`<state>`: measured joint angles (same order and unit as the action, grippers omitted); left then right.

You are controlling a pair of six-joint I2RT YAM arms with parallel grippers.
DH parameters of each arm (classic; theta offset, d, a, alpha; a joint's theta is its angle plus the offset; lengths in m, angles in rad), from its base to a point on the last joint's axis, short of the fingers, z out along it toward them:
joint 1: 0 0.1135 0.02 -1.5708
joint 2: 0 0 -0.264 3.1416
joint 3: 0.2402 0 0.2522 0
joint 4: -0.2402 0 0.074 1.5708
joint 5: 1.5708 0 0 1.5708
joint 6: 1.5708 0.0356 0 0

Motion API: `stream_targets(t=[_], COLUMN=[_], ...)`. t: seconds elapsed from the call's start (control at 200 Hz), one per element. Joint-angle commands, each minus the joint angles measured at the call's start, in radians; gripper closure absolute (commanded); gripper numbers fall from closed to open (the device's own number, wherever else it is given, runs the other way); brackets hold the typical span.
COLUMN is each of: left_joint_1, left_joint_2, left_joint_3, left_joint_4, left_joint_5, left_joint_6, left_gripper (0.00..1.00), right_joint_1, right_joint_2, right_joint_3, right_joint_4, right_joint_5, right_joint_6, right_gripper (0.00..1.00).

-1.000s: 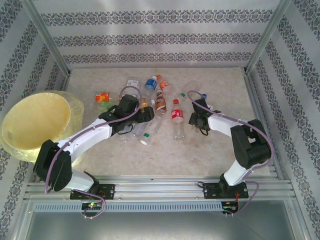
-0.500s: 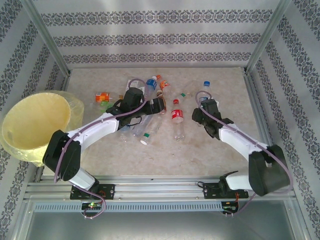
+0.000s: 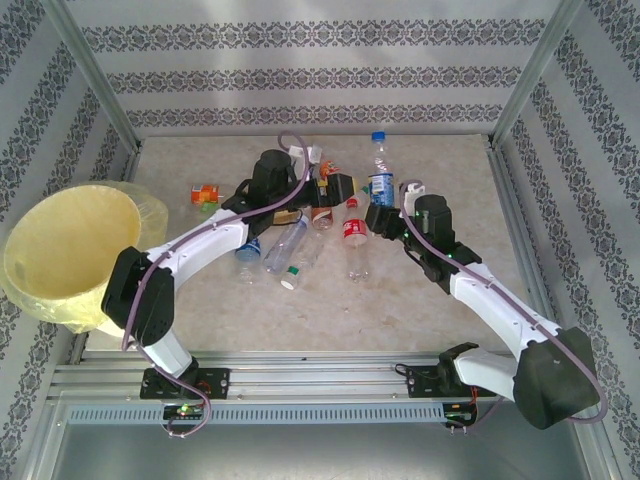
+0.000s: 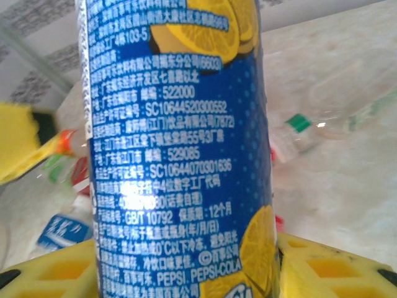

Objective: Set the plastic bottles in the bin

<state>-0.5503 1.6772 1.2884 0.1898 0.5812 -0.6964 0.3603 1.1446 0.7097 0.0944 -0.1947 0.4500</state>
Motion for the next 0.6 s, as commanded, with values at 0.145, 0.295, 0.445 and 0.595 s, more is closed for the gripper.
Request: stream_targets(t=[0.145, 0.295, 0.445, 0.595], left_joint_1=[-0.008, -0.007, -0.007, -0.004], left_joint_2=[0.075, 0.102, 0.131, 0.127], left_joint_3=[0.103, 0.133, 0.147, 0.126], left_joint_4=[-0.031, -0.038, 0.012, 0.057], left_joint_5=[-0.037, -0.076, -0.019, 0.008], left_joint_6=[-0.025, -0.038, -0.062, -0.077], left_gripper=[0.00, 0.00, 0.10, 0.31], right_joint_1=[0.070, 0.094, 0.103, 0.104], right_joint_2=[0.054, 0.082, 0.092, 0.096], right_joint_3=[0.075, 0.098, 0.102, 0.111], right_joint_4=[0.033, 0.028, 0.049, 0.050], right_joint_5=[-0.117, -0.136, -0.169, -0.192], right_joint_6=[-0.080, -0.097, -0.090, -0.094], right_gripper=[0.63, 0.62, 0.61, 0.59])
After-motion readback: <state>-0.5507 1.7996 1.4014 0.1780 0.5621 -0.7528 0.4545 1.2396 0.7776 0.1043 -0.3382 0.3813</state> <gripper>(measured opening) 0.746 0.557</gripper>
